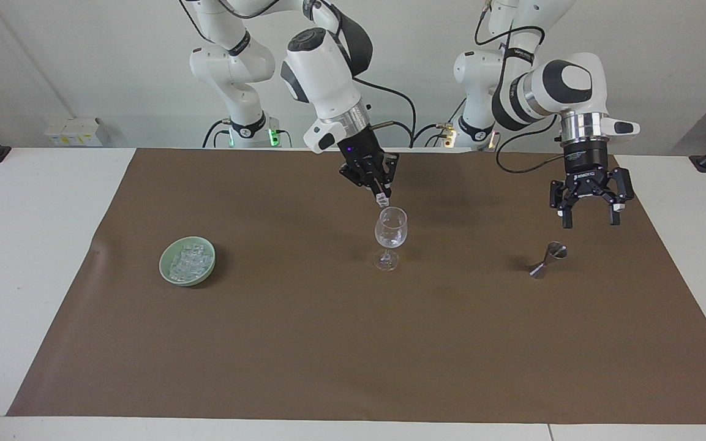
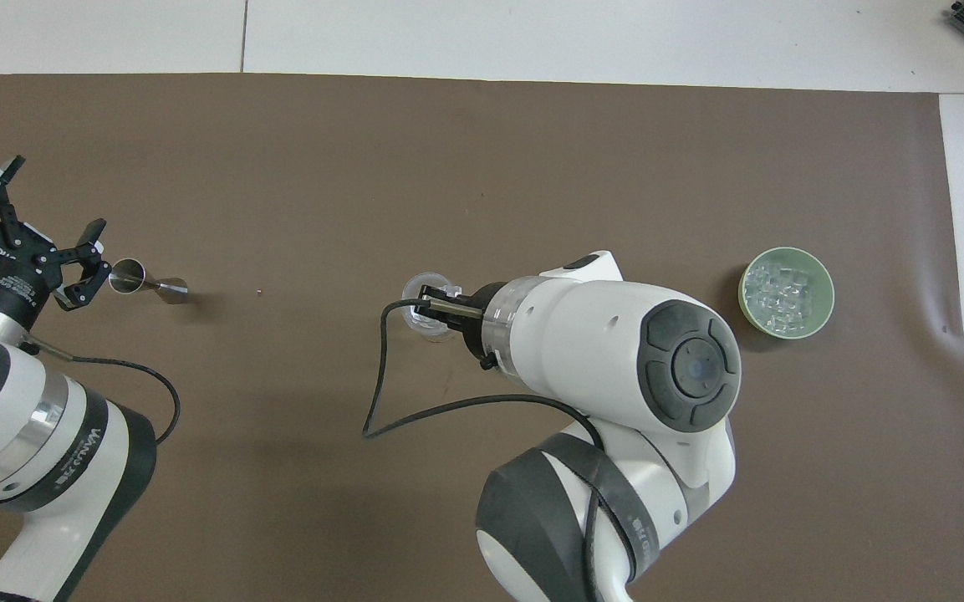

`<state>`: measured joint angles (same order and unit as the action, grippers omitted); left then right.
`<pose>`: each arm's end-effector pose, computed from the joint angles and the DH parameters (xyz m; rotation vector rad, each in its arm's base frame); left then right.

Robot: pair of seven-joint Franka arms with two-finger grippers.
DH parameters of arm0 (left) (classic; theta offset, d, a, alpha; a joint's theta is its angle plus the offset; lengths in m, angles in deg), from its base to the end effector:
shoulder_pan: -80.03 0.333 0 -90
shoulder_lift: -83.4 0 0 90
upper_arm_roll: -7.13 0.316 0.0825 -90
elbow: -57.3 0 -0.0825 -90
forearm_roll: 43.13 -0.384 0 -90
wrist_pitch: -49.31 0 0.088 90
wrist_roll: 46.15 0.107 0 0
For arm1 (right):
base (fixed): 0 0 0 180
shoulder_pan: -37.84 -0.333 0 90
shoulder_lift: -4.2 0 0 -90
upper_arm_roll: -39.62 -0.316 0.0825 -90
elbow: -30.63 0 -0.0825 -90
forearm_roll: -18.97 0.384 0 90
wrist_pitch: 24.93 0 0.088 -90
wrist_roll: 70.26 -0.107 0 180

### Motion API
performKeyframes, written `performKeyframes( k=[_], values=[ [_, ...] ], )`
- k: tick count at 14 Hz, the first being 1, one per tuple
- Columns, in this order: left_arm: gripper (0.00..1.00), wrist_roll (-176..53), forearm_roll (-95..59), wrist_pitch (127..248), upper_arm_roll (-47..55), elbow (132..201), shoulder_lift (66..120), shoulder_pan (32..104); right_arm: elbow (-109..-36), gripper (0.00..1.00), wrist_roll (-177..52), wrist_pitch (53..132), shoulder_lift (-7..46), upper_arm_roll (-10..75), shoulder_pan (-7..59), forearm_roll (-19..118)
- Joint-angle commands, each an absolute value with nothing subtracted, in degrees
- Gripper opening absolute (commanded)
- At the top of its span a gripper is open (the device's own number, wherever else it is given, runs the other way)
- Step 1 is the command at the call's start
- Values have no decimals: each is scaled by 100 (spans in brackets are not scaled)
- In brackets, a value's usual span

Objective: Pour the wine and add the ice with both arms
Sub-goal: 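Release ice into the glass with the right gripper while the left gripper withdraws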

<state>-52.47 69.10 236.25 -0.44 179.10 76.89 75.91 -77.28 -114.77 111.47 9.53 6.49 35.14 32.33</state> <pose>0.5069 -0.0121 0.4926 1.2106 1.7421 0.6581 0.5052 0.3550 0.5099 -2.6502 0.4001 -0.2181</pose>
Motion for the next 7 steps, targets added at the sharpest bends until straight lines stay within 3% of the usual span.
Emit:
performKeyframes(
  k=[1,7],
  values=[
    [100,-5107,6849,23757,-34,17771,7813,7599,-7712,0,-11535,11489,1061,605,3521,3347],
    [100,-5124,6832,23819,-17,17780,7804,7625,-7695,0,-11561,11851,1316,605,3433,3294]
  ],
)
